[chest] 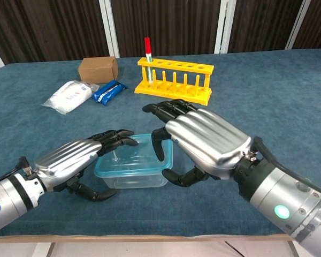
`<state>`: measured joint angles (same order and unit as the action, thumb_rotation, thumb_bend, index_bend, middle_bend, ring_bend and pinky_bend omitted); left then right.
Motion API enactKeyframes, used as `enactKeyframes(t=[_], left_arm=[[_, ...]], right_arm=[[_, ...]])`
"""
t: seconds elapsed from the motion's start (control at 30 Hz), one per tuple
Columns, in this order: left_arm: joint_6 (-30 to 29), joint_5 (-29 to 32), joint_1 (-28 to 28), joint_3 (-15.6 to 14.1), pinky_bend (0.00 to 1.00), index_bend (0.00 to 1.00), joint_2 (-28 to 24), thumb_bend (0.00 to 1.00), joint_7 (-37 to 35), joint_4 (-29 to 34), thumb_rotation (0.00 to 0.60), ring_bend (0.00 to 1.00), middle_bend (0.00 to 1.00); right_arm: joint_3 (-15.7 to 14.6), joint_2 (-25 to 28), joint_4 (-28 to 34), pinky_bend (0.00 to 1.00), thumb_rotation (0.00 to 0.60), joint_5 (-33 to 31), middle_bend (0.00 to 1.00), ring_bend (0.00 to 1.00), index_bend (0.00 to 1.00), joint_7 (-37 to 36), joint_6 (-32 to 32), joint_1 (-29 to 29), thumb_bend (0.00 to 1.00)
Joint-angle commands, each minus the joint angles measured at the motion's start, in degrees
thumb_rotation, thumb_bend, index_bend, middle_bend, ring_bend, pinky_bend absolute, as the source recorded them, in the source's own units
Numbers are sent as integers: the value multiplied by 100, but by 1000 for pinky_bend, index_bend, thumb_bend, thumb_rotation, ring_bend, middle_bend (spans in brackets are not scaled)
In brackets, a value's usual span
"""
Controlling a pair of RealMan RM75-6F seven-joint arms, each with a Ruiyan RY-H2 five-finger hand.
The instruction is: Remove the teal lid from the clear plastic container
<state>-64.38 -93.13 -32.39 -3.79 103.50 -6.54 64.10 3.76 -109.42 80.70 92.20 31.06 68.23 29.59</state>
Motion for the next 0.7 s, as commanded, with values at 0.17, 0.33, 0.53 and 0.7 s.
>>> enactKeyframes(t=[0.17,0.33,0.53,0.7], left_arm=[[-5,-7,4,-5,106,330,8,303,2,-19,600,129,360],[-20,-5,17,-6,107,331,8,302,10,-41,600,131,362],[-16,1,27,-11,107,337,2,303,14,-54,600,134,367],[-21,-9,35,-24,111,340,-1,304,-3,-59,600,139,388]], right_arm=[[105,2,138,6,600,-67,39,0,533,121,23,36,287],[166,-4,255,6,600,-138,40,0,531,255,-16,79,287],[201,-2,349,6,600,-204,39,0,529,355,-24,104,287],[223,31,390,6,600,-269,39,0,529,367,-15,105,287]])
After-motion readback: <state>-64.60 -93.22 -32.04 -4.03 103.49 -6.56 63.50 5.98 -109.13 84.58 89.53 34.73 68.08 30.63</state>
